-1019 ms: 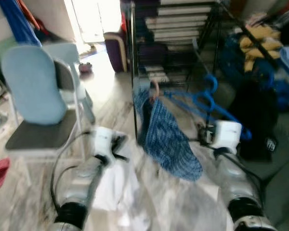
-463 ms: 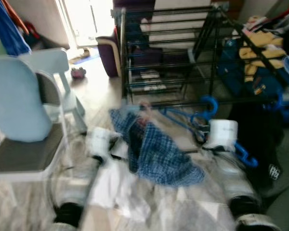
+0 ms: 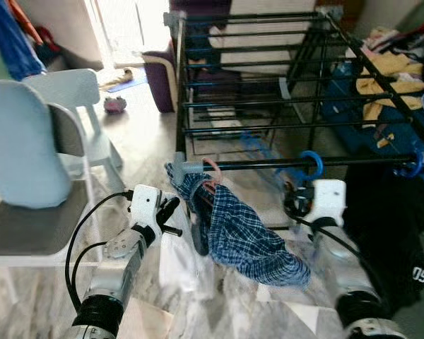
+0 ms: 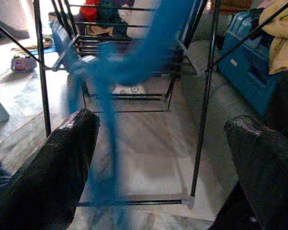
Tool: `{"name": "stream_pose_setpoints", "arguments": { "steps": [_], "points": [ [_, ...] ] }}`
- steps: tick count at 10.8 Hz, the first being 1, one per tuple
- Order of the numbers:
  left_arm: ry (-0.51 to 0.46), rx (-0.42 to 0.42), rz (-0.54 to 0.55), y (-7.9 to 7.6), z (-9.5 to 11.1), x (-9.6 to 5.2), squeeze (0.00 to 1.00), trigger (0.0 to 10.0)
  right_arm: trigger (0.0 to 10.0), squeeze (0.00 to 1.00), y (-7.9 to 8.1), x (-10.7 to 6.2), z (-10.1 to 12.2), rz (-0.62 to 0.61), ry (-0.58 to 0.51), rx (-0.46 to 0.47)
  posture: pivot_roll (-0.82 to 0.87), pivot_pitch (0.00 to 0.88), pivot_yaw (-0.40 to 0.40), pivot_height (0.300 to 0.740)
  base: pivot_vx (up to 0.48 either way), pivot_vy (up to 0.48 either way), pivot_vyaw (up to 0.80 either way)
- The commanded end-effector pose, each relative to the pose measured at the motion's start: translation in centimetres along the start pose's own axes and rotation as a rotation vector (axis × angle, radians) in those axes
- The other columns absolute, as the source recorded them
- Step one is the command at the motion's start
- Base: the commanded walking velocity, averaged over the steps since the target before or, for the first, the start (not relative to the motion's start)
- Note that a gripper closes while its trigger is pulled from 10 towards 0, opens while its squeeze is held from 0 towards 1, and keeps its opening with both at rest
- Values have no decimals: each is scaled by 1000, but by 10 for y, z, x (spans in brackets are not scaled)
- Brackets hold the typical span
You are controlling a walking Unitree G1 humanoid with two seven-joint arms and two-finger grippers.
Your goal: Hang hanger
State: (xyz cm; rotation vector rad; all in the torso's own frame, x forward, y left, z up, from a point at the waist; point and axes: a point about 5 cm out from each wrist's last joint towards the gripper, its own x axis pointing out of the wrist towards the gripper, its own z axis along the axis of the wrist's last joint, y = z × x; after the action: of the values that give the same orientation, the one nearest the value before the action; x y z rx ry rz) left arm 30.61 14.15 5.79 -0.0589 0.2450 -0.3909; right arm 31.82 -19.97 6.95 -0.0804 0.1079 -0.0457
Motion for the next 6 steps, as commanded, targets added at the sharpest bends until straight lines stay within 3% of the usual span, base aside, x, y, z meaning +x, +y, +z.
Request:
{"name": "stream_pose_setpoints", "arguments": {
  "steps": [1,3,6],
  "points": [
    [-14,21,-2,2,7,3,0,10000,10000,0,-7,0,3,-5,3,-3,-115,0,32,740,0,0,0],
    [-7,22,-7,0,6,4,0,10000,10000,0,-13,-3,-8,-16,75,21,-122,0,33,740,0,0,0],
    [10,34,-6,1,4,3,0,10000,10000,0,-1,-7,-20,56,152,54,-119,0,31,740,0,0,0]
  ]
}}
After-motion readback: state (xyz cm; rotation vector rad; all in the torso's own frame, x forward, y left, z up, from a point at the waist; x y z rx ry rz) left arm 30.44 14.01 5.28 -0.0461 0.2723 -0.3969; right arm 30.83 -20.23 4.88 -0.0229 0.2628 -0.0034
